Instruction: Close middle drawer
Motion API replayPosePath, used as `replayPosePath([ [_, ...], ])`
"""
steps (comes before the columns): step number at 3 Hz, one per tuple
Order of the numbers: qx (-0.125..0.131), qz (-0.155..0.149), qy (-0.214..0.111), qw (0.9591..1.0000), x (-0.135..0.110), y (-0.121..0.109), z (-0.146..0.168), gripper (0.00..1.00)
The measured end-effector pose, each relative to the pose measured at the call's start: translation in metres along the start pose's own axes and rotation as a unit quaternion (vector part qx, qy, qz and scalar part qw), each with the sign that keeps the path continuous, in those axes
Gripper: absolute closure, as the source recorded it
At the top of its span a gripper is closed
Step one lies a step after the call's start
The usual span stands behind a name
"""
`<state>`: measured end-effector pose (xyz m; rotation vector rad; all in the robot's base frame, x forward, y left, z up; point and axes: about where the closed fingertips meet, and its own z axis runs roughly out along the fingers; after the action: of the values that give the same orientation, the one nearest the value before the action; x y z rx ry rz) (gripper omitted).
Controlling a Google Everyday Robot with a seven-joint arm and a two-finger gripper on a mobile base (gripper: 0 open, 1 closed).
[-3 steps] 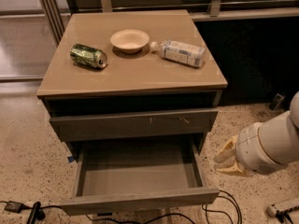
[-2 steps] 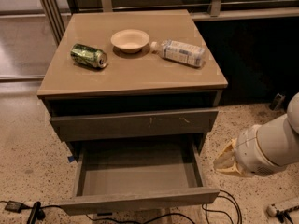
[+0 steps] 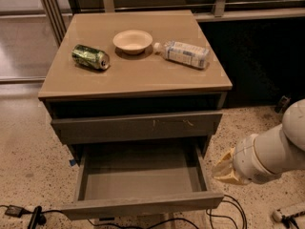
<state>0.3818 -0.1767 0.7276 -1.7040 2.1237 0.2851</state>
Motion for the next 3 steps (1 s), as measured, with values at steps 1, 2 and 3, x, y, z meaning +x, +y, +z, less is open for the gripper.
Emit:
replayPosePath([
  [1, -0.013, 0.019, -0.01, 0.9997, 0.004, -0.003, 0.029, 1.0],
  [2, -0.008, 0.03, -0.029, 0.9991, 0.014, -0.003, 0.06, 1.0],
  [3, 0.01, 0.036, -0.057, 0.9977, 0.026, -0.003, 0.092, 1.0],
])
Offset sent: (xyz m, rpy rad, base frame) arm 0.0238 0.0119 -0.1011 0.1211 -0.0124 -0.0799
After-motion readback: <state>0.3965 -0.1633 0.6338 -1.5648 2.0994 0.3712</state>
